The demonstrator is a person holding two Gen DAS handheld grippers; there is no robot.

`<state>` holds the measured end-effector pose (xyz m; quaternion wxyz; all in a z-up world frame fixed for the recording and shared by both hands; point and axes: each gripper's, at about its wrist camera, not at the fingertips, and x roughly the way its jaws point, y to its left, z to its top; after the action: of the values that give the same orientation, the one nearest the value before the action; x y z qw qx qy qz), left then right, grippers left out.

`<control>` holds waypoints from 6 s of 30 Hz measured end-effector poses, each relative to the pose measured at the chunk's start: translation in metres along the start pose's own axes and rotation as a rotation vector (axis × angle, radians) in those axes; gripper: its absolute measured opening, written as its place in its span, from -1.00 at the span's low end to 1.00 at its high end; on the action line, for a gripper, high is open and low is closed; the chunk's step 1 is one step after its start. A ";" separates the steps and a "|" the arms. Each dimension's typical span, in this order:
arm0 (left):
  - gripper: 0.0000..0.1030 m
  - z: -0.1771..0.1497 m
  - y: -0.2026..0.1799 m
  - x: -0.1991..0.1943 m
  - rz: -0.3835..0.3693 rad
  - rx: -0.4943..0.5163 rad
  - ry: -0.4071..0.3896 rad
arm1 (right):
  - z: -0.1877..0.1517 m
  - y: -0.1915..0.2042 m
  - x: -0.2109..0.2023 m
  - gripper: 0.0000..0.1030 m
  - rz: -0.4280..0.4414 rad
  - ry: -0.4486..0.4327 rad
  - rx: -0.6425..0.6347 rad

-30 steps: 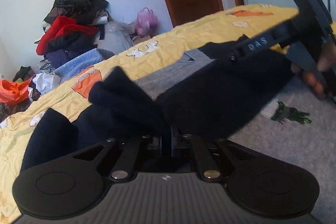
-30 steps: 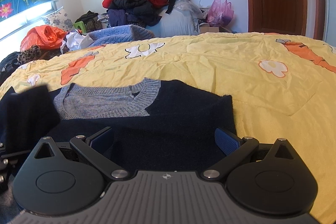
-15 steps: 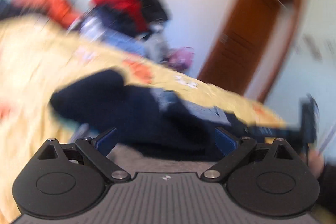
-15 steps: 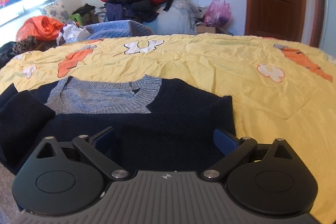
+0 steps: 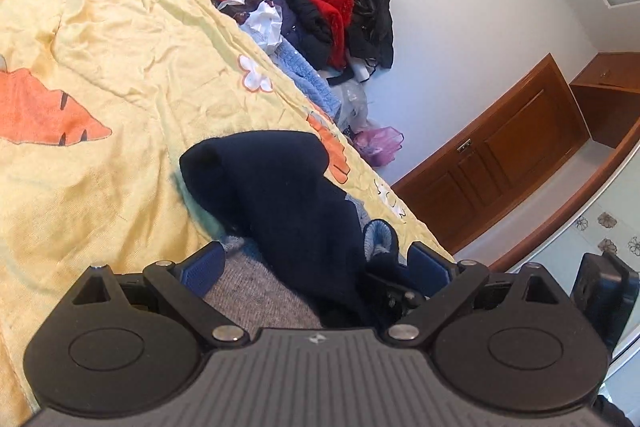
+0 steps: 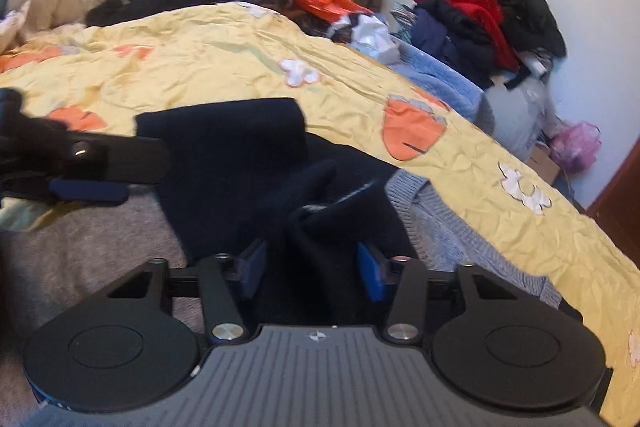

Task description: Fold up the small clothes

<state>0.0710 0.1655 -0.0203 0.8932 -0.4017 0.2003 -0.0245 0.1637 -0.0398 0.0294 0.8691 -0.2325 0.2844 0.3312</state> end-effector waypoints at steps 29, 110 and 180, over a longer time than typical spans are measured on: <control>0.91 -0.005 -0.010 0.006 0.033 0.061 0.003 | -0.173 -0.185 -0.085 0.45 0.034 -0.248 1.180; 1.00 -0.028 -0.109 0.029 0.224 0.724 0.293 | -0.128 -0.079 -0.096 0.87 -0.221 0.001 0.556; 1.00 -0.158 -0.081 -0.170 0.253 0.838 0.405 | -0.215 0.061 -0.211 1.00 -0.281 0.049 0.490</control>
<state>-0.1352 0.0338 0.0017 0.9172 0.0333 0.3906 -0.0718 -0.0833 -0.2200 -0.0042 0.9296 -0.0604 0.3421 0.1233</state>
